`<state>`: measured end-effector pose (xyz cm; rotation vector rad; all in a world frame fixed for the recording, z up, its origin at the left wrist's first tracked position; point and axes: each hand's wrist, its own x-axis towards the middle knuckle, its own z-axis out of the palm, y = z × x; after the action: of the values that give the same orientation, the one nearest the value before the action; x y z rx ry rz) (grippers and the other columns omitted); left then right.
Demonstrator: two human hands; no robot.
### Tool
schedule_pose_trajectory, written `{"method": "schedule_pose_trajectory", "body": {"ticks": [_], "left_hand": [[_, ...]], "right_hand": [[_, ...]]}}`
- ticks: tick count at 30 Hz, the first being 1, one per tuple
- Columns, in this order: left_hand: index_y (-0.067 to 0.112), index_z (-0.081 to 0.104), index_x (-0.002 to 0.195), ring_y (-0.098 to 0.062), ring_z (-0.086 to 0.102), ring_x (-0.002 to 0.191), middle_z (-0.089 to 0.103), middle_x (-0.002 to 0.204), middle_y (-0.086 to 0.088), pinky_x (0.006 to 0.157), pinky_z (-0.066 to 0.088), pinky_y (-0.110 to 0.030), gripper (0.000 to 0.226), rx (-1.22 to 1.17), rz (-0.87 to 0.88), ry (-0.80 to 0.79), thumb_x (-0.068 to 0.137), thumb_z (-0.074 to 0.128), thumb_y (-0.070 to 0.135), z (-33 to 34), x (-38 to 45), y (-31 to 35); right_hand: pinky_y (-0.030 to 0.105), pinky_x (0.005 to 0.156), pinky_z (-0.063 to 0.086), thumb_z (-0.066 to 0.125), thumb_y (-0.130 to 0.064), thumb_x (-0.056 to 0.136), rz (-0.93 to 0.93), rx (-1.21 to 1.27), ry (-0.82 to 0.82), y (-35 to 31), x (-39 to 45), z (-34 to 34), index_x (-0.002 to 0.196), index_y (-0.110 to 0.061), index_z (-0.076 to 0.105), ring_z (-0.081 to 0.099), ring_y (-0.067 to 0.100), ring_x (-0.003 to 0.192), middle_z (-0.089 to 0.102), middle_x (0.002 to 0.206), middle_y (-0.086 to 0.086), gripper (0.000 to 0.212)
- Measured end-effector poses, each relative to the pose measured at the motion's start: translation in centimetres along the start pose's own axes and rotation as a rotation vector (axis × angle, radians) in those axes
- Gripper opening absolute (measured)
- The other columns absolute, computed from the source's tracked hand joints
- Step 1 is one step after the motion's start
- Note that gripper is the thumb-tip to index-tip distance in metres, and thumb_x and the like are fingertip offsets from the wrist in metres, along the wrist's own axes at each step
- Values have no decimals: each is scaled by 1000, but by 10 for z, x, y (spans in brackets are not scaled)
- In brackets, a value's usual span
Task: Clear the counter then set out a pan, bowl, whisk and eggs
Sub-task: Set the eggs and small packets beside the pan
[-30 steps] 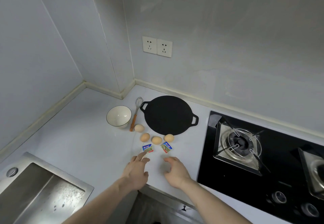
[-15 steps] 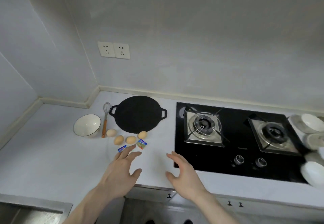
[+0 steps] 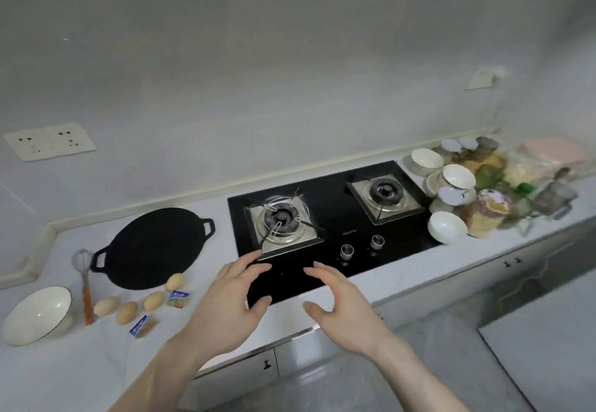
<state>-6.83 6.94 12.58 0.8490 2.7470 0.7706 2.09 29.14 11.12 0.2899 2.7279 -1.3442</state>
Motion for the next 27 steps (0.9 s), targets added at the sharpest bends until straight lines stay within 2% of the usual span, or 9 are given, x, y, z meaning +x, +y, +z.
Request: {"method": "schedule_pose_trajectory", "body": {"ticks": [4,7,8,11,13,17,22,27], "left_hand": [[38,45,145,-1,25,143,24,157,27,118,25,-22,53,3,112,-30,95,61,40,13,19,55],[40,43,146,0,18,146,20,158,28,119,20,-22,53,2,166,-58,95,59,41,30,29,101],[40,43,146,1,16,147,19,158,28,119,18,-20,53,3,191,-68,96,59,41,39,32,122],[40,42,146,2,14,147,20,158,27,116,16,-17,53,-6,253,-95,96,59,40,60,33,179],[39,43,146,2,16,146,21,158,28,118,17,-19,53,4,284,-113,95,59,41,73,33,209],[40,44,145,2,17,146,21,158,29,121,21,-25,53,25,371,-136,95,59,44,104,37,267],[42,44,143,8,13,142,19,157,30,116,15,-19,51,41,507,-212,95,59,44,139,50,339],[41,44,143,1,17,146,22,159,25,118,17,-21,53,57,691,-310,93,60,45,175,86,404]], "right_hand": [[23,117,34,66,-37,92,43,30,105,25,-35,-49,143,-48,45,36,-3,141,30,155,-32,56],[4,106,29,68,-32,92,75,23,183,48,-66,-88,143,-44,48,46,-4,130,34,152,-30,55],[5,107,30,68,-32,92,85,24,213,59,-79,-104,142,-43,49,45,-4,131,36,151,-29,55],[22,117,32,69,-33,91,106,30,294,90,-115,-145,140,-43,51,37,-7,138,38,150,-27,53],[25,118,33,68,-34,90,128,34,327,106,-136,-167,140,-43,50,36,-7,139,37,150,-28,54],[26,117,34,68,-35,89,146,18,417,142,-184,-209,139,-43,51,38,-7,138,41,151,-25,54],[25,116,36,70,-32,90,226,29,566,179,-240,-246,139,-40,53,42,-6,135,43,149,-24,52],[25,114,37,70,-33,90,342,16,739,209,-286,-277,136,-40,54,43,-5,134,45,148,-22,50]]}}
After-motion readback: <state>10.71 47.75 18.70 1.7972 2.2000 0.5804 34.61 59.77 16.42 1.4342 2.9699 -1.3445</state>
